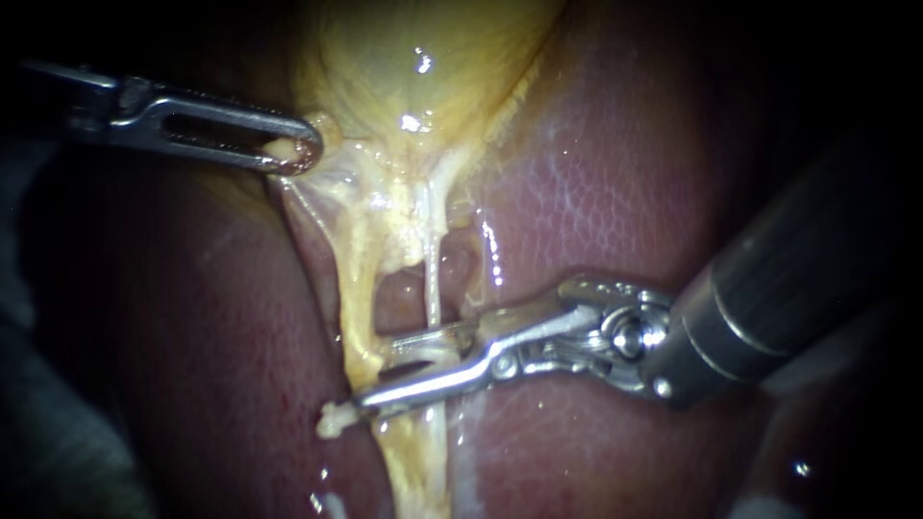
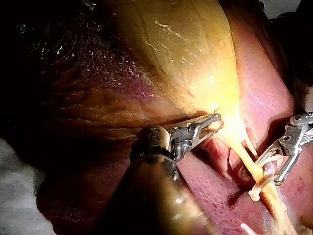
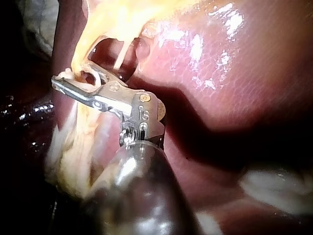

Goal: Clipping second clip left tube

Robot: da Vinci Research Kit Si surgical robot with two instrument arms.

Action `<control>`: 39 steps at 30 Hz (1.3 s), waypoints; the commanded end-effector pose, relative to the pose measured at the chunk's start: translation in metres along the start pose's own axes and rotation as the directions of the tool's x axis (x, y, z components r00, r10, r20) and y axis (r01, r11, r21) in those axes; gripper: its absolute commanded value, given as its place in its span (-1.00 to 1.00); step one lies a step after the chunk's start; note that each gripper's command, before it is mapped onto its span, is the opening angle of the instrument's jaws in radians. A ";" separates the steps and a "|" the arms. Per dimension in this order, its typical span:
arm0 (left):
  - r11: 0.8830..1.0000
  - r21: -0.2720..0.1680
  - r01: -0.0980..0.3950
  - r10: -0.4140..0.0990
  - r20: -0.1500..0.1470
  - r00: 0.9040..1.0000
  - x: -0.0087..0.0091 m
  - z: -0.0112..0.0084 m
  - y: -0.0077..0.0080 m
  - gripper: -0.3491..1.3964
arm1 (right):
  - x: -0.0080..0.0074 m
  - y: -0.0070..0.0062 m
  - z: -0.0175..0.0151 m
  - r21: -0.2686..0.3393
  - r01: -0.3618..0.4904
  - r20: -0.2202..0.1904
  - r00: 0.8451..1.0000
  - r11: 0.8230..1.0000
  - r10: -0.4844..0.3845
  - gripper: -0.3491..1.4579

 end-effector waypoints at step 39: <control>1.000 0.000 0.000 0.000 0.000 1.000 0.0000 0.0000 0.0000 -1.00 | -0.0009 0.0047 -0.0011 -0.134 0.028 0.037 0.999 0.991 -0.024 -0.12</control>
